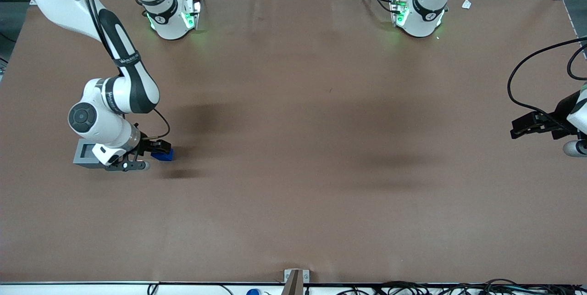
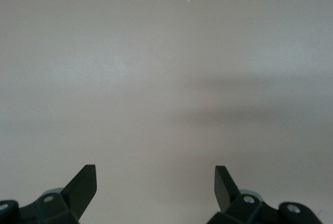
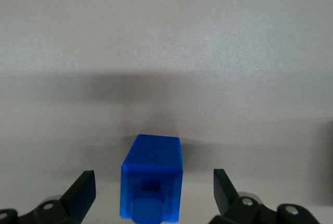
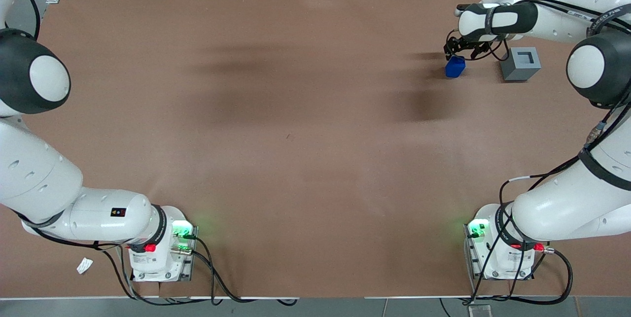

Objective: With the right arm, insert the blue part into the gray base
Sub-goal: 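Lift the blue block and carry it over the gray base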

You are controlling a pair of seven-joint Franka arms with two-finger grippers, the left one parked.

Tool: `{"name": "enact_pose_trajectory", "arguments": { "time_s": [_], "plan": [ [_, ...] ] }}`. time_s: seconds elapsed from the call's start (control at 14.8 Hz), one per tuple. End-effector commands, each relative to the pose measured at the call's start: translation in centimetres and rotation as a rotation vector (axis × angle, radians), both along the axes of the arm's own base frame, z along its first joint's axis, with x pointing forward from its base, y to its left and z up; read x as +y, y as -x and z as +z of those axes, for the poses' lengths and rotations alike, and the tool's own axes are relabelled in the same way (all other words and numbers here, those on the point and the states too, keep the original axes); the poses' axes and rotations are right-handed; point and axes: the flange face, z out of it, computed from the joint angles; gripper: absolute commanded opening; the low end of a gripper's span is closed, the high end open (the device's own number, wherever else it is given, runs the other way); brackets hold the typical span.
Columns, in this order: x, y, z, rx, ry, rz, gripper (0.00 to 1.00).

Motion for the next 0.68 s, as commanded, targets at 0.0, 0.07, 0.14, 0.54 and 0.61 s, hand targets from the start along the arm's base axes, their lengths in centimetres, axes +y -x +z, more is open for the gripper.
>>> {"name": "enact_pose_trajectory", "arguments": {
  "time_s": [0.0, 0.07, 0.14, 0.54, 0.61],
  "plan": [
    [-0.23, 0.48, -0.36, -0.001, -0.007, -0.011, 0.97],
    [-0.23, 0.46, -0.33, 0.000, -0.007, -0.011, 0.95],
    [-0.22, 0.49, -0.35, 0.003, -0.007, -0.011, 0.92],
    [-0.22, 0.52, -0.30, 0.006, -0.007, -0.010, 0.58],
    [-0.22, 0.48, -0.26, 0.006, -0.007, -0.012, 0.51]
  ]
}}
